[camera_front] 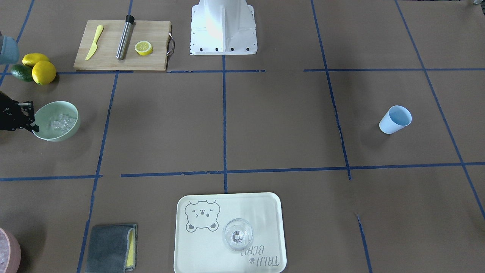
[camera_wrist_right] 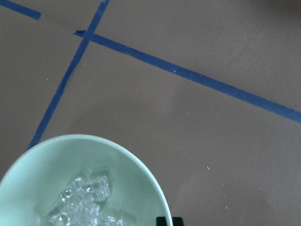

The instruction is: Pour ice into bowl

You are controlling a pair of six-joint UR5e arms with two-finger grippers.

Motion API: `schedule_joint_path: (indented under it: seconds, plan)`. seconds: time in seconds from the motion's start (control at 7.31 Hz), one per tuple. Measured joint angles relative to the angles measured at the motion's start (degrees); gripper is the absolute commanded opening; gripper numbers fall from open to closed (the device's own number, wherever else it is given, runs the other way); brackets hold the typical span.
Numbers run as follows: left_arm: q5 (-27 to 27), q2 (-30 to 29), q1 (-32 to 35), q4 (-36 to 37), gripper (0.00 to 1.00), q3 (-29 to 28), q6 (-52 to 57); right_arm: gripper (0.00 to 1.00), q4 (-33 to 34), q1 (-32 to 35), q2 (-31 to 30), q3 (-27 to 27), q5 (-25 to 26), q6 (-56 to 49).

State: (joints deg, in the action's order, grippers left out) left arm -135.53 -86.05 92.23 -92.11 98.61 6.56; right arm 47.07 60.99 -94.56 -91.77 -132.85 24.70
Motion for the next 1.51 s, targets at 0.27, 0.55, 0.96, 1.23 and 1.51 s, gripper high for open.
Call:
schedule_joint_path:
  seconds: [0.27,0.55,0.96,1.23,1.51]
  plan:
    - [0.0,0.1,0.0,0.0,1.0,0.0,0.0,1.0,-2.1,0.0,-0.1,2.0,-0.7,0.8]
    - [0.0,0.1,0.0,0.0,1.0,0.0,0.0,1.0,-2.4,0.4,0.1,1.8,-0.5,0.9]
    - [0.0,0.1,-0.1,-0.1,1.0,0.0,0.0,1.0,0.7,8.1,-0.4,1.9,2.4,-0.8]
    - [0.0,0.1,-0.1,-0.1,1.0,0.0,0.0,1.0,8.5,16.5,-1.5,1.6,2.2,-10.7]
    - [0.0,0.1,-0.1,-0.1,1.0,0.0,0.0,1.0,24.6,25.2,-1.7,-1.8,2.0,-26.2]
